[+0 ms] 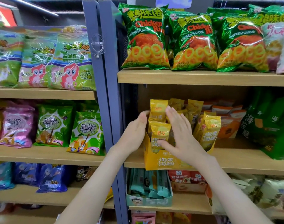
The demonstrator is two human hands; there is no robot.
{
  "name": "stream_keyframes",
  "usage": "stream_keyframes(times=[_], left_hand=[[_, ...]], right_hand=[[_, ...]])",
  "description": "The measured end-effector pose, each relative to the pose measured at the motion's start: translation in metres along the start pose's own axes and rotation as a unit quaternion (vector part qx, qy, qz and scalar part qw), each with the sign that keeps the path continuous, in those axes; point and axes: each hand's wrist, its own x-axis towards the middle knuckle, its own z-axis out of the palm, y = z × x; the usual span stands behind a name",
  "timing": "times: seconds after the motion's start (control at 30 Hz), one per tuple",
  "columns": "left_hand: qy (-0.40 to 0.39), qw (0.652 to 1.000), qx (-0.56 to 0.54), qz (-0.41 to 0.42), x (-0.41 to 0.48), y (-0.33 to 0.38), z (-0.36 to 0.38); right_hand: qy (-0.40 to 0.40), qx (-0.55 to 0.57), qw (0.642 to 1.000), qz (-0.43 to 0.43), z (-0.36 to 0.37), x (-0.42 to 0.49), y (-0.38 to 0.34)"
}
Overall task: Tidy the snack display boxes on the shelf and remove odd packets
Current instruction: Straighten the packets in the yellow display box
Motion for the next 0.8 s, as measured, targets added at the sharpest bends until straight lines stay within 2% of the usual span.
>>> stream_keyframes(times=[0.1, 0.17, 0.27, 0.33, 0.43, 0.53, 0.67, 0.8], left_hand=[[-0.011, 0.996, 0.071, 0.046, 0.003, -0.019, 0.004], [0.011, 0.992, 0.101, 0.08, 0.002, -0.026, 0.004], [0.074, 0.983, 0.074, 0.149, -0.004, -0.011, 0.005], [0.064, 0.974, 0.085, 0.2, -0.006, -0.002, 0.007], [0.04, 0.968, 0.163, 0.189, 0.0, -0.003, 0.014], [0.038, 0.969, 0.158, 0.189, 0.001, -0.011, 0.015], [0.051, 0.962, 0.172, 0.208, 0.004, -0.023, 0.005], [0.068, 0.974, 0.119, 0.182, 0.008, -0.022, -0.005]], right_hand=[[0.003, 0.007, 1.0, 0.001, 0.001, 0.0, 0.001], [-0.015, -0.012, 1.0, 0.0, 0.001, 0.002, 0.002], [-0.045, -0.03, 0.999, 0.002, 0.0, 0.005, 0.003], [-0.052, -0.034, 0.998, 0.001, 0.001, 0.006, 0.004], [-0.05, -0.046, 0.998, 0.002, 0.003, 0.005, 0.005], [-0.044, -0.071, 0.996, 0.003, 0.004, -0.001, 0.008], [-0.036, -0.083, 0.995, 0.05, 0.006, -0.012, 0.013], [0.032, -0.127, 0.987, 0.096, 0.01, -0.016, 0.012]])
